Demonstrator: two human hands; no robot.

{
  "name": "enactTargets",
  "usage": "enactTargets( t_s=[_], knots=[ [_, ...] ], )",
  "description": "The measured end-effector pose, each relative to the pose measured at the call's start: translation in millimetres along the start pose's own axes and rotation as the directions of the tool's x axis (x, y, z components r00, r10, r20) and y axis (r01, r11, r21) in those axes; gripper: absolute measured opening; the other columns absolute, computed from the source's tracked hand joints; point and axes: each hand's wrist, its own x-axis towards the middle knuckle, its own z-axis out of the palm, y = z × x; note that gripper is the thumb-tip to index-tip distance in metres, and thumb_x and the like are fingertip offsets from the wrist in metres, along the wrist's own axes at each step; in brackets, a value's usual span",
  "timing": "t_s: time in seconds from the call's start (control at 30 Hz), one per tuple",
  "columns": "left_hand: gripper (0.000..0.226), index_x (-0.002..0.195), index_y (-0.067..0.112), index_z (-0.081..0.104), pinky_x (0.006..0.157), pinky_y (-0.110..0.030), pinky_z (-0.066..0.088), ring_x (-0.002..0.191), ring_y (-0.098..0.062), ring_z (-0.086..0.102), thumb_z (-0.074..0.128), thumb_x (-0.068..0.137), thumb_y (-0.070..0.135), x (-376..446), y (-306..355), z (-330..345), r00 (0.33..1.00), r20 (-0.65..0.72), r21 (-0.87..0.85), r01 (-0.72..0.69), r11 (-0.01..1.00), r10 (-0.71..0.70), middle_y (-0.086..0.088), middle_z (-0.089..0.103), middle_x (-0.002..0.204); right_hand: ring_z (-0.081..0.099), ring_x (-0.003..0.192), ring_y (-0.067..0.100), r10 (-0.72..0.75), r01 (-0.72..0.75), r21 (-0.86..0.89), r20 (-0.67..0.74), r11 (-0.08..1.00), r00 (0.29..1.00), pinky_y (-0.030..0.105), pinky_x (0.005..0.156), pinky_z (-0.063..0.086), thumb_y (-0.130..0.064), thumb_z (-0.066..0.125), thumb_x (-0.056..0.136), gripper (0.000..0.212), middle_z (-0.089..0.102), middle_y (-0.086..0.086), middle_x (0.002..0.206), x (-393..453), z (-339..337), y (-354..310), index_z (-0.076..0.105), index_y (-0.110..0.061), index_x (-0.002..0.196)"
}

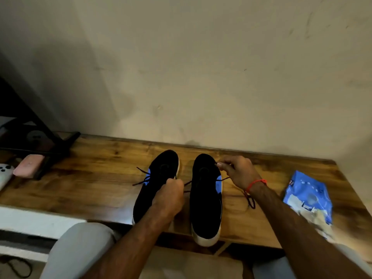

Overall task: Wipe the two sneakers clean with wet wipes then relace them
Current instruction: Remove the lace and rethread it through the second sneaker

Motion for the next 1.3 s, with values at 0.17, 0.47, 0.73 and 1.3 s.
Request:
enactTargets(
  t_s=[0.17,0.47,0.73,1.3],
  knots=[
    [0.028,0.126,0.007,0.057,0.091,-0.041,0.053,0.114,-0.034,0.062,0.051,0.099,0.004,1.8,13.8,-0.2,0.971,0.237,0.247,-0.088,0.965,0.028,-0.015,0.057,0.129,0.065,0.076,0.000,0.029,-0.032,0.035,0.090,0.999,0.996,0.004,0.067,0.048,-0.011,0.064,0.095,0.016,0.074,0.001,0.086,6.1,13.3,11.5,0.074,-0.013,0.106],
    [0.033,0.099,0.022,0.062,0.069,-0.035,0.059,0.083,-0.013,0.063,0.053,0.099,0.053,6.0,27.3,-0.6,0.977,-0.209,-0.109,-0.063,0.992,0.039,0.005,0.061,0.094,0.064,0.067,0.002,0.161,-0.175,0.157,0.096,0.972,0.982,0.017,0.062,0.047,-0.021,0.066,0.094,0.009,0.073,0.000,0.078,12.1,11.2,11.1,0.074,-0.015,0.094],
    [0.025,0.117,0.027,0.074,0.079,-0.025,0.060,0.092,-0.005,0.067,0.064,0.097,0.038,25.1,16.2,19.1,0.987,-0.157,-0.441,-0.049,0.896,-0.023,0.007,0.072,0.104,0.066,0.091,0.009,0.082,-0.093,0.108,0.103,0.990,0.991,0.032,0.084,0.056,-0.024,0.070,0.091,0.004,0.072,-0.006,0.091,10.3,28.0,9.8,0.073,-0.022,0.089],
    [0.018,0.110,0.020,0.073,0.051,-0.026,0.053,0.093,-0.020,0.070,0.061,0.101,0.029,27.8,11.2,23.5,0.968,0.077,-0.813,0.201,0.547,-0.241,-0.003,0.071,0.107,0.072,0.089,0.016,0.348,-0.362,0.520,0.128,0.774,0.929,0.032,0.080,0.057,-0.009,0.063,0.095,0.005,0.076,0.007,0.087,10.7,32.0,19.4,0.067,-0.012,0.097]
  ],
)
